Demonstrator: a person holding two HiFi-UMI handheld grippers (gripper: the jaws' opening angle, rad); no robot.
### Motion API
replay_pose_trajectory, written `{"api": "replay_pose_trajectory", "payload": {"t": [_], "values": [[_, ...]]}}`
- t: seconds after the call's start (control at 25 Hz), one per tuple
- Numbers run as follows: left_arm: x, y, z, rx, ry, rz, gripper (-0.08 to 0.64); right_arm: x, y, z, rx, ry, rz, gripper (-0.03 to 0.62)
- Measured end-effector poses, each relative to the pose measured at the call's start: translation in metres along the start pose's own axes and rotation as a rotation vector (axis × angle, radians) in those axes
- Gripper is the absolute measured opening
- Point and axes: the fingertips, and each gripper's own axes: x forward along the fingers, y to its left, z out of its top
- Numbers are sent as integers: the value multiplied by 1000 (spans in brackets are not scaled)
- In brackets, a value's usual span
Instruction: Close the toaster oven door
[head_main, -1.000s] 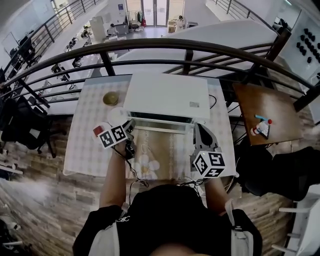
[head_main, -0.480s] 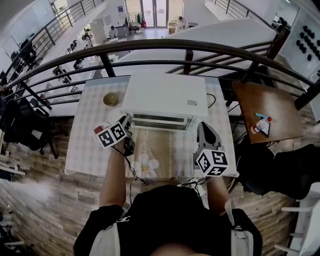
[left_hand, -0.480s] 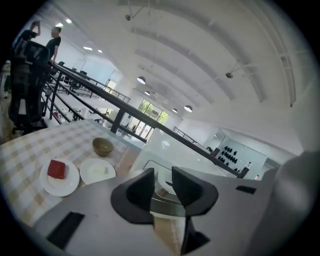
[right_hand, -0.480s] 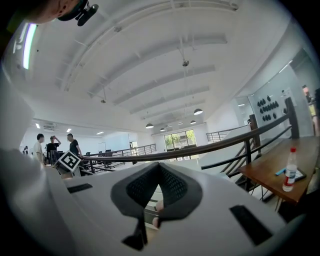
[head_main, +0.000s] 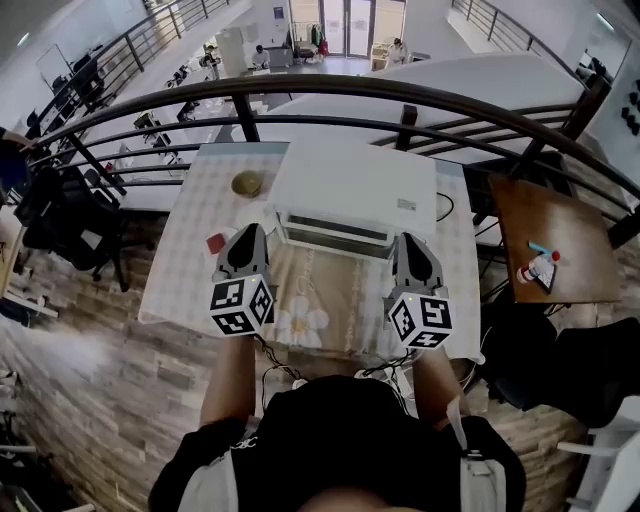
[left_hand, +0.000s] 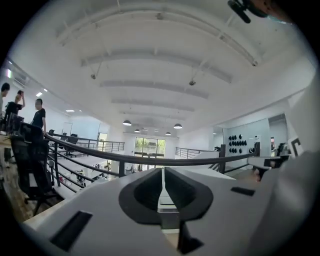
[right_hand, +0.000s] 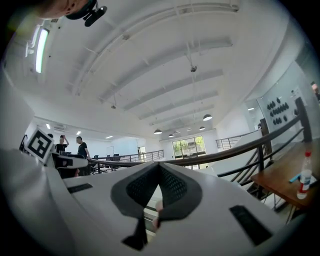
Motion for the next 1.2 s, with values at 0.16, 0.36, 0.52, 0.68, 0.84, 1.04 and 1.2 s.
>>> {"api": "replay_pose_trajectory", "payload": {"t": [0.16,0.36,0.52,0.68,0.84,1.04,1.2], "values": [[-29,-21,-8,2,-11,-13,26,-1,16,-6,-58,5,33,0],[-47,-27,-23,22,19,5,26,-6,28,-18,-24,40,83,0],[-58,-25,-23,15,17,28,25,-8,32,-18,-20,49,109,1],[-65,-23,-25,-6,23,32,23,-12,37,-19,-30,55,120,2],[-71,-24,-23,-2,12,42,23,-15,39,-21,-38,61,126,1],[-75,-22,-21,8,-6,59,21,-17,41,-24,-36,65,133,2],[-76,-22,-19,5,-12,53,21,-18,43,-27,-34,65,138,2]]}}
